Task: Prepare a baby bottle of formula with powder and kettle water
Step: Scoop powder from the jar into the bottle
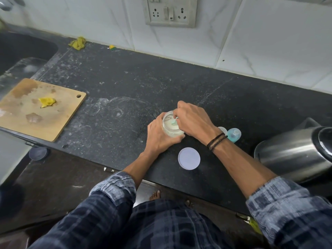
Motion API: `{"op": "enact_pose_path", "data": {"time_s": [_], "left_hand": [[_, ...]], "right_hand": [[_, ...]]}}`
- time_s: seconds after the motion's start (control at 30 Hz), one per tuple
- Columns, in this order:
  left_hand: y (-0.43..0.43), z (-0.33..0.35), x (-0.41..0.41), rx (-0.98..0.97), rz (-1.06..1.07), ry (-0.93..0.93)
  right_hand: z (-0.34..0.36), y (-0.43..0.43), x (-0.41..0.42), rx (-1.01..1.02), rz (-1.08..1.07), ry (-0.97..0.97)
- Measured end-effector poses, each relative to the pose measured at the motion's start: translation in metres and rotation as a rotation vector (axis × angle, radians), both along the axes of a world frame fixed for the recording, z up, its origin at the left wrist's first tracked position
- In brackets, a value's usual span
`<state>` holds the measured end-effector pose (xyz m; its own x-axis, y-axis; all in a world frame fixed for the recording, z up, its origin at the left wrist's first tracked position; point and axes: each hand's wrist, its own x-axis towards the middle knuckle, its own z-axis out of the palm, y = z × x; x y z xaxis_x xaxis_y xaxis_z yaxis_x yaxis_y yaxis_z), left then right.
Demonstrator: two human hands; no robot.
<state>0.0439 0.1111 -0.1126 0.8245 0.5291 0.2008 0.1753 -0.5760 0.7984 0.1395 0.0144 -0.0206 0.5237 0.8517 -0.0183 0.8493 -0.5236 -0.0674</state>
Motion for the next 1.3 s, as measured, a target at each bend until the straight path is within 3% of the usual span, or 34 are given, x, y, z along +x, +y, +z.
{"op": "enact_pose_path", "data": {"time_s": [0.7,1.03,1.3], "left_hand": [[-0.004,-0.002,-0.002,0.024,0.025,-0.018],[-0.007,-0.002,-0.004,0.040,0.031,-0.028],[-0.007,-0.004,-0.004,0.044,0.038,-0.006]], "right_hand": [[-0.004,0.001,-0.002,0.007,-0.029,0.038],[-0.004,-0.001,-0.010,0.052,-0.060,0.172],[-0.018,-0.002,-0.002,0.116,-0.204,0.332]]}}
